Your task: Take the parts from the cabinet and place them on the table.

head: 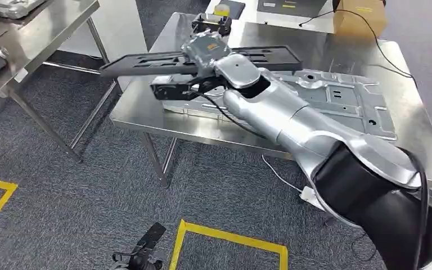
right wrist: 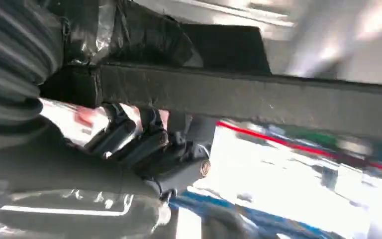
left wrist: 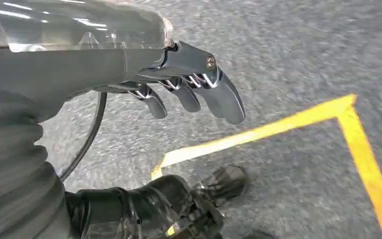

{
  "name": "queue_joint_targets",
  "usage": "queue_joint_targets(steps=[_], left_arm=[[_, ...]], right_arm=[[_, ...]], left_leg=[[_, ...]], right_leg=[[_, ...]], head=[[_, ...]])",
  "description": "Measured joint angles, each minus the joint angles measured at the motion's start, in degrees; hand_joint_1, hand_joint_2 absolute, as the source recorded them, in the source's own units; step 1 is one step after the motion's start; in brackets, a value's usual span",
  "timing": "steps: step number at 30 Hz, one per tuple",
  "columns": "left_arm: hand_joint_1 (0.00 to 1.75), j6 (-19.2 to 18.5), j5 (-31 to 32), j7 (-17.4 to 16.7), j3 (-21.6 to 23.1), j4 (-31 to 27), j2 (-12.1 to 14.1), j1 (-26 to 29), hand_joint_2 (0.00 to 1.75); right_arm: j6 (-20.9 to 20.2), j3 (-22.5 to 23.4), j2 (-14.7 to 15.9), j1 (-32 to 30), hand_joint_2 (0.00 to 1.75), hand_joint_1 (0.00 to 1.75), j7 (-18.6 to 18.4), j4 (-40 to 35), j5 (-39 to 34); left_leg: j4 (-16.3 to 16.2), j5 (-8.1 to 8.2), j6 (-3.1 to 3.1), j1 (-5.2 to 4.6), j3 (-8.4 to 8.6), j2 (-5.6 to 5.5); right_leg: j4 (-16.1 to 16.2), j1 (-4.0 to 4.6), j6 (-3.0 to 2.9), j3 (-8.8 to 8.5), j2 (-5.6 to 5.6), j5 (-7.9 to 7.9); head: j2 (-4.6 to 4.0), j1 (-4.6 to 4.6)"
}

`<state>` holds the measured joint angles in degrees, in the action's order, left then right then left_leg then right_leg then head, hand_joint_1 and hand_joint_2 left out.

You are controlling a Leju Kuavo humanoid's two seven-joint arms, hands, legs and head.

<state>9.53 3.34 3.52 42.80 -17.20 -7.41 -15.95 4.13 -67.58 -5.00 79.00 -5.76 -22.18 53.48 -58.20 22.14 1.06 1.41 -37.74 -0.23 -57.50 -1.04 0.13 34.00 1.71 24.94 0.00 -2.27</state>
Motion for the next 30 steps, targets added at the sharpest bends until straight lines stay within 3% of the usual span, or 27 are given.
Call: queue_joint_targets(steps=[2, 6, 9, 10, 30], left_arm=[[0.0, 1.2, -1.0, -0.9, -0.2, 0.0, -0.3, 0.2, 1.75], [0.0, 2.6, -2.4, -2.0, -1.1, 0.1, -0.7, 0.8, 1.75], [0.0, 3.3, -3.0, -2.6, -1.2, 0.1, -0.8, 0.8, 1.75], [0.0, 3.5, -3.0, -2.8, -1.5, 0.1, -0.9, 0.9, 1.75], [0.0, 7.1, -5.4, -4.9, -4.2, 0.7, -2.4, 1.1, 1.75]], right_arm=[[-0.1, 1.3, 1.6, -0.3, 1.75, 1.75, -2.9, 1.2, 0.0], [-1.6, 3.8, 4.3, -1.1, 1.75, 1.75, -5.0, 3.0, -0.1], [-2.8, 5.6, 5.5, -2.3, 1.75, 1.75, -5.7, 3.7, -0.1], [-3.0, 5.9, 5.9, -2.6, 1.75, 1.75, -5.9, 3.9, 0.0], [-7.2, 10.4, 7.1, -3.7, 1.75, 1.75, -8.1, 4.5, 2.5]], left_leg=[[0.0, 0.05, -0.37, -0.07, -0.02, -0.16], [0.0, 0.13, -0.65, -0.22, -0.06, -0.05], [0.0, 0.17, -0.73, -0.3, -0.01, 0.04], [0.0, 0.17, -0.73, -0.31, -0.02, 0.06], [0.7, -0.2, -0.7, -0.3, 0.26, 0.07]], right_leg=[[0.4, -0.01, 0.33, -0.34, 0.15, -0.17], [0.8, -0.14, 0.94, -0.35, 0.02, -0.37], [0.9, -0.23, 2.11, -0.4, -0.13, -0.39], [0.9, -0.24, 2.23, -0.39, -0.16, -0.39], [0.7, -0.05, 2.18, -0.19, -0.16, -0.35]], head=[[0.0, 0.02], [0.0, -0.05], [0.0, -0.04], [0.0, -0.04], [0.0, -0.07]])
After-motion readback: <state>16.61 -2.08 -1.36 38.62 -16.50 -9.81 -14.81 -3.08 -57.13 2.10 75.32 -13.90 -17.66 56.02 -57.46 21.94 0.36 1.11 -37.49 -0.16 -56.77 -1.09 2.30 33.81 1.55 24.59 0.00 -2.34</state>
